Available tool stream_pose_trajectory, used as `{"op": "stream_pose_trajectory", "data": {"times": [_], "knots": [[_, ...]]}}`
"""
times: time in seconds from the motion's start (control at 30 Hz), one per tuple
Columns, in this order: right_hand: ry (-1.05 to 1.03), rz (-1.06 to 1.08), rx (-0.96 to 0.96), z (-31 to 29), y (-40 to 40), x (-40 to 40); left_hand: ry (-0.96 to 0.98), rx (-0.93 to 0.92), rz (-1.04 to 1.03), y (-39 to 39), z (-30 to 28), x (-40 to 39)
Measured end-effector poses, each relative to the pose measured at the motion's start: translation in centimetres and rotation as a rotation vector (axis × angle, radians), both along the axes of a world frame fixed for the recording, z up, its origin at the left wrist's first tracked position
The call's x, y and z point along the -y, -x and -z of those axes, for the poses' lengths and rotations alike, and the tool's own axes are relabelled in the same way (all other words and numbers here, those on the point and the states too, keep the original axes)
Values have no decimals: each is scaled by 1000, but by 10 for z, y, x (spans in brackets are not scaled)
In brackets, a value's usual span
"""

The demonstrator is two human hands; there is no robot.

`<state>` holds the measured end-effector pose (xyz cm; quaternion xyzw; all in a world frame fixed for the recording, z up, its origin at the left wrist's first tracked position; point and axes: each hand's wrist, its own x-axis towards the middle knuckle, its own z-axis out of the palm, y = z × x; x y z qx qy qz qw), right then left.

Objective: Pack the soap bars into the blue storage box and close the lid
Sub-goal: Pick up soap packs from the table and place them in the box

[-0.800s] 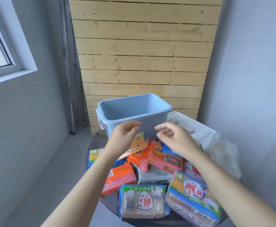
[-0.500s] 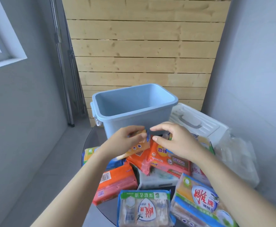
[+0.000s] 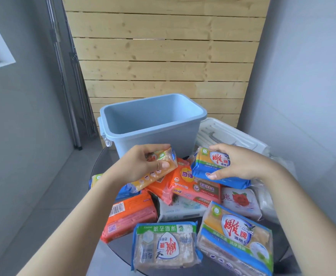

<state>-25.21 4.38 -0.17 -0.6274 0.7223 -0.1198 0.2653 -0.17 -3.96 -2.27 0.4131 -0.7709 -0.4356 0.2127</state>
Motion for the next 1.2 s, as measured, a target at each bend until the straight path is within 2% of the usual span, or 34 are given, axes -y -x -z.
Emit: {"op": "stream_pose_trajectory", "data": {"times": [0.23,0.43,0.53,0.7,0.97,1.07,1.2], "knots": [[93,73,107,-1,4,-8,50,-106,-47,24,-11,-10],[314,232,67,-19,19,-22,112,-104,-9,51,-17,-22],[367,295,113,-23,35,-27,200,-38,2,60,-13,-21],[337,278,168,-18,39,-28,302,132,2,65,-7,-19],[390,226,252,-14,14,-15,99,218,130,48,-13,-10],[407,208,305,-17,8,-14,62,211,30,47,-12,-11],[404,185,317,-17,0,-11,-80,-2,-189,47,-6,-15]]}}
